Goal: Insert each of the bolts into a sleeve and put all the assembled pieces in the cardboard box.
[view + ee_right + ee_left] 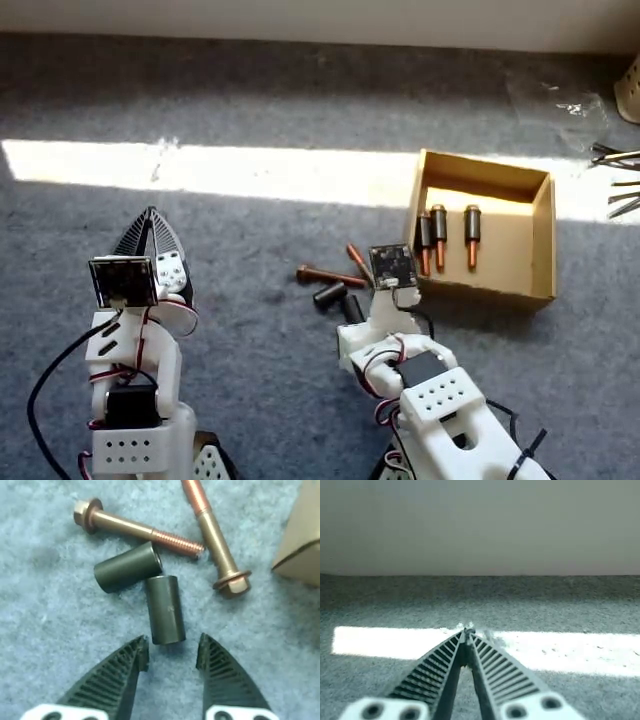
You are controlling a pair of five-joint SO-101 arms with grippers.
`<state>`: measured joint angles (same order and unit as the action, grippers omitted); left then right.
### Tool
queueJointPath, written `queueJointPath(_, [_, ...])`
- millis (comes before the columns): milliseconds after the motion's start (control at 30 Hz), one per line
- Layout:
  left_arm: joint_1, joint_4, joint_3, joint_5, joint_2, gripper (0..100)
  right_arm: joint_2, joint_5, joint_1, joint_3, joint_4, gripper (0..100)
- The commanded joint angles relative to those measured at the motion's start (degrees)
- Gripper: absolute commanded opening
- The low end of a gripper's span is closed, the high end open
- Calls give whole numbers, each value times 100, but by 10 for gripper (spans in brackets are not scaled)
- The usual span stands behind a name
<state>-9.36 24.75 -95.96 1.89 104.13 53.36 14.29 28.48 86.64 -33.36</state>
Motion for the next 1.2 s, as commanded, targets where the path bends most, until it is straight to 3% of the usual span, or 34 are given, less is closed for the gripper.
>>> queueJointPath(0, [-66, 9, -110, -9, 57, 6, 48, -97, -66, -66, -57, 152])
queueJointPath(533, [-57, 9, -110, -18, 57, 6, 57, -114, -549, -523, -66, 156])
queueJointPath(700, [-40, 0, -110, -18, 57, 6, 57, -1248, -505, -523, -136, 156])
queueJointPath(867, [-40, -9, -110, -18, 57, 6, 13, -1855, -215, -1200, -1288, 156])
queueJointPath(1000, [-40, -9, -110, -18, 57, 6, 4, -1890, -215, -2290, -2325, 156])
queueJointPath(1167, [-40, 0, -110, -18, 57, 6, -92, -1873, -215, -3169, -2835, 156])
